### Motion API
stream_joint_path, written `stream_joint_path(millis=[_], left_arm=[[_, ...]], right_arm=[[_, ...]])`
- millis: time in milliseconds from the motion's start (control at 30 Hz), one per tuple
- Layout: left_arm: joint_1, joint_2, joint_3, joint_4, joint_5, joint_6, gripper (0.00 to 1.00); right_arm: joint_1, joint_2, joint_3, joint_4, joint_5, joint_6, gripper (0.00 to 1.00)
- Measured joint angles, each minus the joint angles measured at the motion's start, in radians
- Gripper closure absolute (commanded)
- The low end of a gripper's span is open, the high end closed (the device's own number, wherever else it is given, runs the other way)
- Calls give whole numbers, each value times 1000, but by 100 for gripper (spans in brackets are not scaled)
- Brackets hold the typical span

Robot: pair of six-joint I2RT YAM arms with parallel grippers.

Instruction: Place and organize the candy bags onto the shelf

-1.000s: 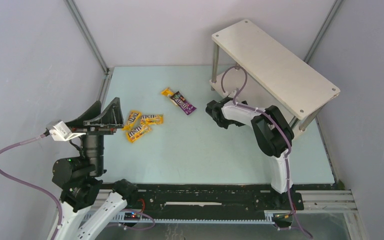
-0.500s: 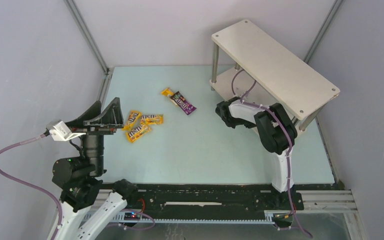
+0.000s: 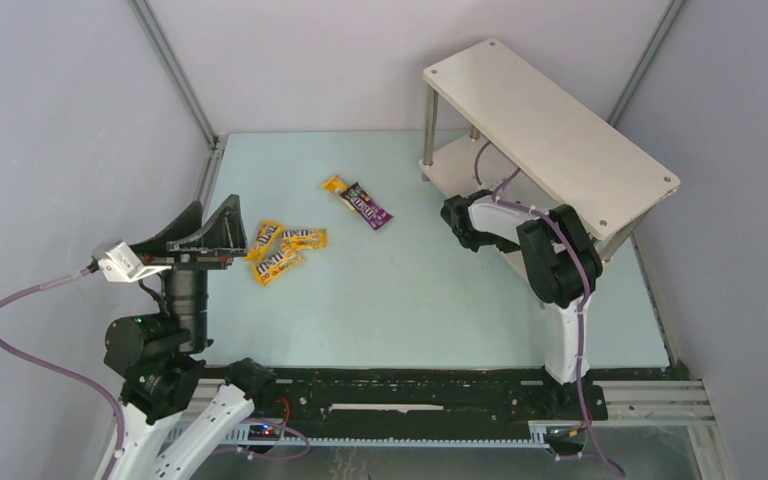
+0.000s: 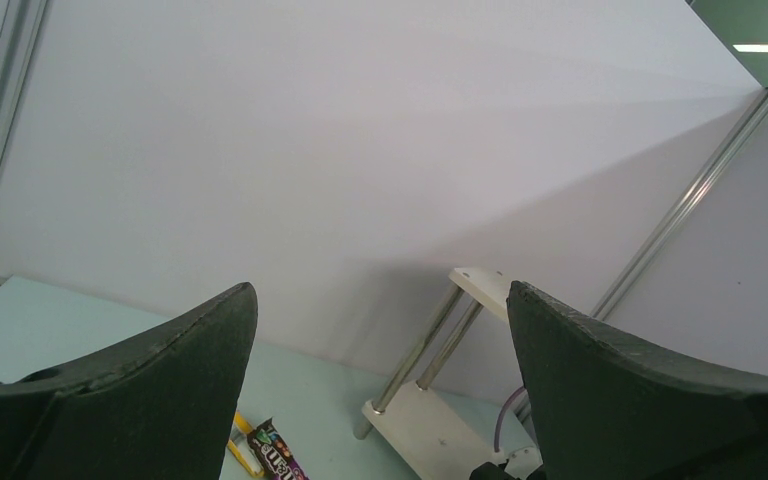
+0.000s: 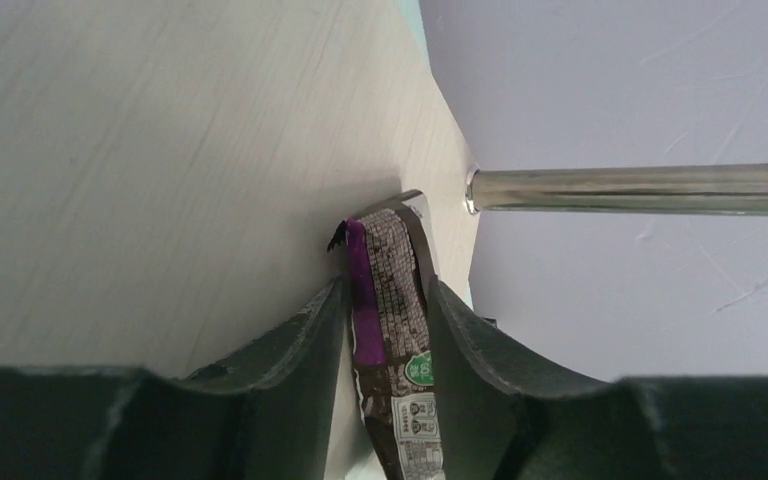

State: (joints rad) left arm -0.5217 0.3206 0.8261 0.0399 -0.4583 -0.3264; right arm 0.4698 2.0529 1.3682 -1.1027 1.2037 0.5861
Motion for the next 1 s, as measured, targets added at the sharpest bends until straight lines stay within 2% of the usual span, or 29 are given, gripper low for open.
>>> stream_joint_path(millis=[200,400,533,633,767,867,967,1000], left_arm=[[0,0,0,1,3,-3,0],[-2,29,0,3,37,-16,0],[-3,92,0,3,95,-36,0],[-9,166,0,1,171,-64,0],[-10,269,-2,-9,315,-142,0],[-14,349,-53,56,459,-253,1],[-74,477,-151,174,573,-380,3],[-128,545,-171,200,597,-417,3]], right_arm=[[27,-14,31,37,-8,-72,35],[221,-185,50,90,-198,-130,24],[382,-382,76,111,-335,-153,21],[457,-553,104,116,-426,-155,22],[493,-800,146,106,-476,-155,22],[500,-985,183,108,-490,-163,21],[499,-1150,185,134,-498,-186,20],[498,-1197,185,140,-497,-193,20]])
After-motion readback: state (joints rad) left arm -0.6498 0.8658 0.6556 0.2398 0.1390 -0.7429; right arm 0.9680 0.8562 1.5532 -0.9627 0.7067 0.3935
